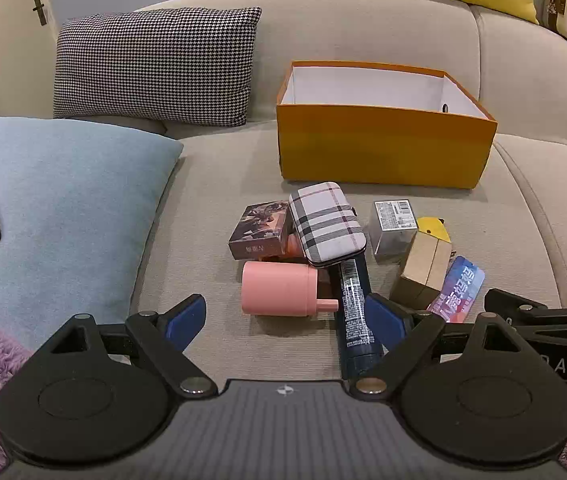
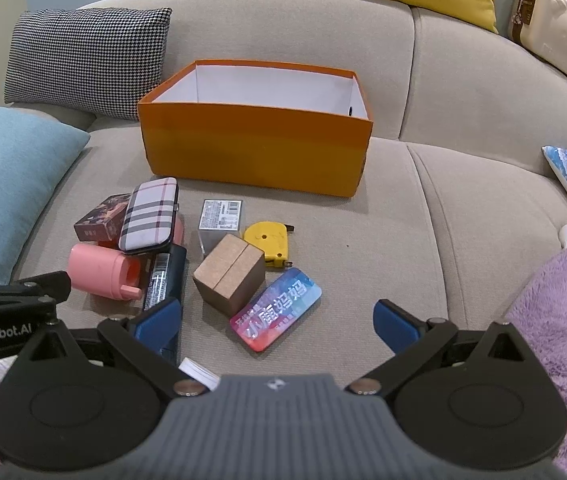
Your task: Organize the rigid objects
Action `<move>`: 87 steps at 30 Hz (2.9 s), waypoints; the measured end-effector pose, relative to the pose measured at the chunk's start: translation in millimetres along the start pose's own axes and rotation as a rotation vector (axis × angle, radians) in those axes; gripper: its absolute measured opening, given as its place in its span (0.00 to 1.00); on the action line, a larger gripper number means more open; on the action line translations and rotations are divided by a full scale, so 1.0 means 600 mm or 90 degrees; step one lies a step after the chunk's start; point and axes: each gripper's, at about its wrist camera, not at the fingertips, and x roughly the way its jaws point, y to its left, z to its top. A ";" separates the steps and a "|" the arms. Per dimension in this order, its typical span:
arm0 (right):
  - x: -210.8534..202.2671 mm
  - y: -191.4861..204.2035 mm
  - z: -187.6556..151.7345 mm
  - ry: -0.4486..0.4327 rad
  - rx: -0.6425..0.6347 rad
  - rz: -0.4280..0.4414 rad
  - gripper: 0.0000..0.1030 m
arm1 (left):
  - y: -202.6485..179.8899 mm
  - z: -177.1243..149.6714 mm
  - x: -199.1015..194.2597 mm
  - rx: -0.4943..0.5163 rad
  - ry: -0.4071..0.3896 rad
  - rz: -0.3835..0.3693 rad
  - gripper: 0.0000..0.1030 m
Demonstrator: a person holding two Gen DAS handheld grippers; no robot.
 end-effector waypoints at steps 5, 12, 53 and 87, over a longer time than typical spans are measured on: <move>0.000 0.000 0.000 0.001 0.001 0.000 0.99 | 0.000 0.001 0.000 0.000 0.000 0.000 1.00; 0.003 -0.003 -0.003 0.006 0.004 0.002 0.99 | 0.002 0.009 -0.001 -0.004 0.007 -0.005 1.00; 0.196 0.047 -0.024 0.219 0.026 0.191 0.30 | -0.005 0.012 0.192 -0.095 0.247 -0.200 0.30; 0.169 0.041 -0.001 0.197 -0.054 0.168 0.29 | -0.010 0.009 0.207 -0.125 0.198 -0.220 0.43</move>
